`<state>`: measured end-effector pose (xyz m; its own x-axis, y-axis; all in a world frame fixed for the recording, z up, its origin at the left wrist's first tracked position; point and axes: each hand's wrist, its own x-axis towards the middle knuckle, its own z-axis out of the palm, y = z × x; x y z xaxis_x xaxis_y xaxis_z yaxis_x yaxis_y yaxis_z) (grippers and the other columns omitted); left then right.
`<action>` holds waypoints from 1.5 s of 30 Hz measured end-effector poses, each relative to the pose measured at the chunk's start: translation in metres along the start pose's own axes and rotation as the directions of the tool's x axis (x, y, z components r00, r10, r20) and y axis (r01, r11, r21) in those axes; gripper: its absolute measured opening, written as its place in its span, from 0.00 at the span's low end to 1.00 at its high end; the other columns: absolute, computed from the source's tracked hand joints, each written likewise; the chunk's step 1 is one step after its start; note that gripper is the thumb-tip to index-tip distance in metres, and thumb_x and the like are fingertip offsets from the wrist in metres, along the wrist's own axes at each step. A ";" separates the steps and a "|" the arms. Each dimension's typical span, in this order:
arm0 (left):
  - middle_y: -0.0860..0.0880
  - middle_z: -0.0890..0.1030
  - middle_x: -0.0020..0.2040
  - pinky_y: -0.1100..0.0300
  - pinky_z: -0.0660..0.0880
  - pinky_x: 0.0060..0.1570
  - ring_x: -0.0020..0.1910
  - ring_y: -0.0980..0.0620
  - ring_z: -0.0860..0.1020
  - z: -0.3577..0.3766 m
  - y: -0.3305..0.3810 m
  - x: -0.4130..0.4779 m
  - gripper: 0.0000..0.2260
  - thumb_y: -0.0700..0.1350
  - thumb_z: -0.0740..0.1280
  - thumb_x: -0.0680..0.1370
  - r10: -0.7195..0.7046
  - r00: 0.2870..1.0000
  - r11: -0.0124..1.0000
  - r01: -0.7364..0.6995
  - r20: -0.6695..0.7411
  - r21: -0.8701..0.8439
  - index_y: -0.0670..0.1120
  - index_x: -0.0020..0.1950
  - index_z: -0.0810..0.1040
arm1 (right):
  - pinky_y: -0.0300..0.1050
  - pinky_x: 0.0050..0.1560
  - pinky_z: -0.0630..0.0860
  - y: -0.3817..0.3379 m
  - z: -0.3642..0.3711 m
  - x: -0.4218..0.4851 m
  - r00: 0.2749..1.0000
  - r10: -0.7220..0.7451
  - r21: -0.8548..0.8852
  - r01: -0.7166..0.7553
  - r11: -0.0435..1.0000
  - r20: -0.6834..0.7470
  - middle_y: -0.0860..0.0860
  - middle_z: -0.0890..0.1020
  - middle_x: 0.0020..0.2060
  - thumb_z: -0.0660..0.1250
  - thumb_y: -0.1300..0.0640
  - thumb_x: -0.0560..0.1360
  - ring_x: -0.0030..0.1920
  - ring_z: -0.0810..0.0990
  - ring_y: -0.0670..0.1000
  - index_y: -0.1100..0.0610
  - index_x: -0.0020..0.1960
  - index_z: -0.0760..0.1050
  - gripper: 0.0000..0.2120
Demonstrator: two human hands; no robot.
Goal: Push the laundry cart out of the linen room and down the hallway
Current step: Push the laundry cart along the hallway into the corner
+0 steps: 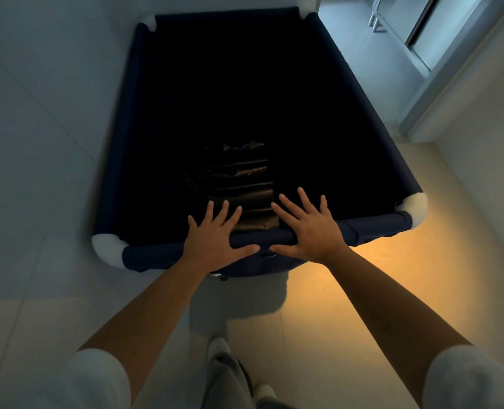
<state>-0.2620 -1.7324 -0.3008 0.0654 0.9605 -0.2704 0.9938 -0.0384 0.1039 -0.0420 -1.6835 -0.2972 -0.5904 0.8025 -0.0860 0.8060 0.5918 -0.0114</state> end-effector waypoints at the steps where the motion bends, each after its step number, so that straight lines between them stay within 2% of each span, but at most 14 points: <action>1: 0.49 0.45 0.77 0.35 0.46 0.67 0.74 0.44 0.41 0.000 -0.001 0.001 0.46 0.77 0.40 0.61 0.004 1.000 1.000 -0.004 -0.014 0.009 0.55 0.75 0.43 | 0.67 0.70 0.41 0.000 0.000 0.001 1.000 0.000 -0.004 0.000 1.000 0.004 0.50 0.53 0.76 0.36 0.23 0.62 0.75 0.43 0.59 0.46 0.75 0.46 0.47; 9: 0.50 0.44 0.77 0.39 0.44 0.69 0.74 0.46 0.41 -0.003 -0.015 0.008 0.47 0.78 0.37 0.62 0.103 0.990 0.992 -0.095 -0.094 0.085 0.55 0.75 0.42 | 0.67 0.69 0.41 -0.003 0.004 0.010 0.999 0.037 -0.005 -0.037 0.999 -0.004 0.49 0.52 0.76 0.35 0.23 0.62 0.75 0.42 0.59 0.45 0.75 0.44 0.47; 19: 0.50 0.43 0.77 0.38 0.45 0.69 0.74 0.47 0.40 -0.006 -0.022 0.012 0.47 0.79 0.37 0.60 0.115 0.988 0.990 -0.106 -0.105 0.089 0.55 0.74 0.41 | 0.71 0.68 0.45 -0.027 0.007 0.023 1.000 0.006 0.029 -0.005 1.000 -0.019 0.50 0.55 0.76 0.41 0.23 0.64 0.75 0.46 0.61 0.47 0.75 0.50 0.45; 23: 0.50 0.43 0.77 0.39 0.44 0.69 0.74 0.47 0.40 -0.006 -0.021 0.010 0.49 0.79 0.34 0.59 0.121 0.985 0.990 -0.112 -0.122 0.084 0.55 0.75 0.42 | 0.70 0.68 0.45 -0.027 0.008 0.024 0.999 0.025 0.023 -0.025 0.999 -0.026 0.50 0.55 0.76 0.39 0.22 0.63 0.75 0.46 0.61 0.47 0.75 0.49 0.47; 29: 0.48 0.45 0.77 0.39 0.43 0.69 0.75 0.47 0.41 -0.008 -0.019 0.004 0.45 0.76 0.39 0.63 0.143 0.976 0.987 -0.129 -0.164 0.095 0.53 0.75 0.43 | 0.70 0.68 0.47 -0.028 0.007 0.023 0.999 0.040 -0.007 -0.040 0.999 -0.020 0.50 0.56 0.75 0.37 0.22 0.62 0.75 0.47 0.61 0.47 0.75 0.48 0.48; 37: 0.48 0.43 0.77 0.40 0.41 0.69 0.74 0.47 0.40 -0.007 -0.038 -0.001 0.47 0.78 0.36 0.62 0.130 0.980 0.987 -0.114 -0.150 0.112 0.53 0.75 0.41 | 0.71 0.67 0.42 -0.029 0.003 0.022 0.998 0.057 -0.043 -0.057 0.997 -0.001 0.51 0.50 0.76 0.37 0.22 0.62 0.75 0.42 0.60 0.46 0.75 0.42 0.47; 42: 0.49 0.43 0.77 0.39 0.41 0.69 0.74 0.47 0.39 -0.008 -0.041 0.000 0.48 0.78 0.38 0.61 0.144 0.981 0.988 -0.135 -0.130 0.071 0.53 0.75 0.43 | 0.71 0.67 0.41 -0.032 0.002 0.022 0.997 0.071 -0.039 -0.071 0.997 0.009 0.51 0.49 0.76 0.45 0.22 0.63 0.75 0.40 0.60 0.45 0.75 0.41 0.47; 45: 0.49 0.43 0.77 0.39 0.41 0.69 0.74 0.47 0.40 -0.007 -0.041 0.001 0.48 0.78 0.40 0.62 0.149 0.976 0.989 -0.145 -0.157 0.039 0.53 0.75 0.43 | 0.70 0.68 0.41 -0.031 0.003 0.023 0.997 0.074 -0.045 -0.074 0.996 0.007 0.51 0.48 0.76 0.45 0.22 0.63 0.75 0.40 0.60 0.45 0.75 0.41 0.47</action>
<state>-0.3037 -1.7280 -0.2981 0.1983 0.9752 -0.0980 0.9766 -0.1881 0.1041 -0.0807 -1.6836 -0.3020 -0.5285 0.8438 -0.0934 0.8448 0.5336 0.0402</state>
